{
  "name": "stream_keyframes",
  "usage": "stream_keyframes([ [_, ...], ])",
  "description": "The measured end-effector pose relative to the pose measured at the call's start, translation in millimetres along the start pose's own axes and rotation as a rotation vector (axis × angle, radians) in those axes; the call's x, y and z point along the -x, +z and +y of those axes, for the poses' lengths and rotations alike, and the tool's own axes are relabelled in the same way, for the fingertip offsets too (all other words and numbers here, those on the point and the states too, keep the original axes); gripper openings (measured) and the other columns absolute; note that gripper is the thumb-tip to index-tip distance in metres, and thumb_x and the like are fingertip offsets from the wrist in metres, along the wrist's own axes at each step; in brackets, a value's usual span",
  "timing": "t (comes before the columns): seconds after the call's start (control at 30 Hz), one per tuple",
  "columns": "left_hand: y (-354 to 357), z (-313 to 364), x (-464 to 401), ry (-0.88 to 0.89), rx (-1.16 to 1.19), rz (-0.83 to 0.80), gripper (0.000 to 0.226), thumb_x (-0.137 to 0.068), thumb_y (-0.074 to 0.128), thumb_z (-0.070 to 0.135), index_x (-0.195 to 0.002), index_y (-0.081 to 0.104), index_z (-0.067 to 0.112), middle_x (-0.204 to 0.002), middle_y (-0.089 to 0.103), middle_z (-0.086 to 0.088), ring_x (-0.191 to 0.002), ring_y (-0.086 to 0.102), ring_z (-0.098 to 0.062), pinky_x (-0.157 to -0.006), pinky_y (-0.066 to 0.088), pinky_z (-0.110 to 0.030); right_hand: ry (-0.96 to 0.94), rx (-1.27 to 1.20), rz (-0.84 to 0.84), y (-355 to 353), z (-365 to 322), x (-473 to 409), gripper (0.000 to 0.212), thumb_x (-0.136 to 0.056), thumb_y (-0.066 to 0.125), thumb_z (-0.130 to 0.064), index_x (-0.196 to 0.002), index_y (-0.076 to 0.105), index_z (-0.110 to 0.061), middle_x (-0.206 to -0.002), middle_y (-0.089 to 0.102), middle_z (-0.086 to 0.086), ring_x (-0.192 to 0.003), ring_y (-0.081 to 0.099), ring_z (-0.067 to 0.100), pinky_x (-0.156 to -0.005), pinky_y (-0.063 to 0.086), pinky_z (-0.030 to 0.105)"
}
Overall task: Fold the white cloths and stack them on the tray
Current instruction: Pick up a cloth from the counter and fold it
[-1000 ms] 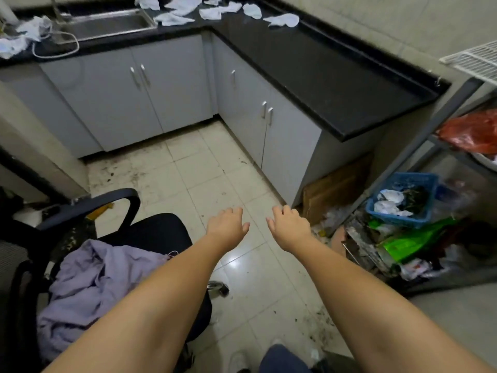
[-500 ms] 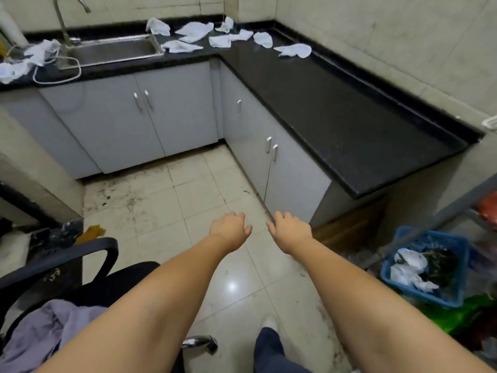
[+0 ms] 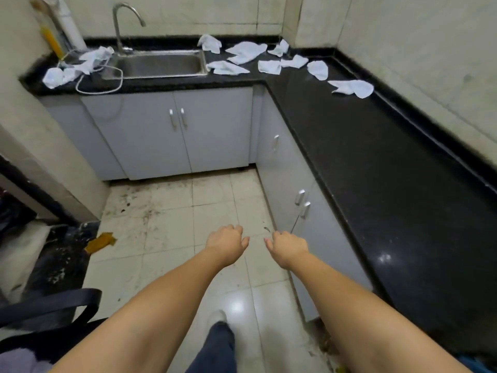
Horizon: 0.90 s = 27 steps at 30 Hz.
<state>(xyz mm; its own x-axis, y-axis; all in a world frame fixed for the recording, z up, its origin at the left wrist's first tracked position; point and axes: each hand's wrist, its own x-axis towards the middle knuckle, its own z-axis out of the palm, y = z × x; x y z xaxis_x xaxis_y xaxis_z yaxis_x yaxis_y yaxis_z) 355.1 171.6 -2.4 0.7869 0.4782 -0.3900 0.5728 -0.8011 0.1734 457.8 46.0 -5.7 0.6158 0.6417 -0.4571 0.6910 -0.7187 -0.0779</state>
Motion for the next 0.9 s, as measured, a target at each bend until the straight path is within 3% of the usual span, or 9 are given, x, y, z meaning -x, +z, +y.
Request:
stream_keyframes([
  [0.23,-59,-55,-113,-0.017,-0.021,-0.008,0.046,-0.1,0.028,0.044,-0.124,0.052,0.014,-0.125,0.055,-0.01,-0.112,0.053,-0.027,-0.093,0.045,-0.04,-0.035,0.035,-0.026,-65,-26,-128,0.042,-0.103,0.023,-0.034,-0.127,0.05,-0.012,-0.127,0.053,0.014,-0.116,0.053,0.032,-0.093,0.044,0.039],
  [0.47,-157,-104,-257,0.033,-0.049,-0.023,0.044,-0.1,0.029,0.043,-0.115,0.055,0.01,-0.117,0.061,-0.013,-0.107,0.056,-0.031,-0.089,0.046,-0.038,0.054,-0.122,0.042,-155,-38,-248,0.049,-0.103,0.021,-0.039,-0.119,0.055,-0.008,-0.12,0.058,0.014,-0.109,0.056,0.031,-0.085,0.044,0.036],
  [0.9,-267,-28,-529,0.225,-0.075,-0.052,0.044,-0.099,0.031,0.043,-0.115,0.056,0.011,-0.121,0.055,-0.015,-0.112,0.052,-0.033,-0.094,0.045,-0.044,0.192,-0.188,0.252,-286,67,-459,0.05,-0.103,0.024,-0.04,-0.112,0.062,-0.01,-0.119,0.059,0.012,-0.107,0.059,0.03,-0.086,0.046,0.038],
])
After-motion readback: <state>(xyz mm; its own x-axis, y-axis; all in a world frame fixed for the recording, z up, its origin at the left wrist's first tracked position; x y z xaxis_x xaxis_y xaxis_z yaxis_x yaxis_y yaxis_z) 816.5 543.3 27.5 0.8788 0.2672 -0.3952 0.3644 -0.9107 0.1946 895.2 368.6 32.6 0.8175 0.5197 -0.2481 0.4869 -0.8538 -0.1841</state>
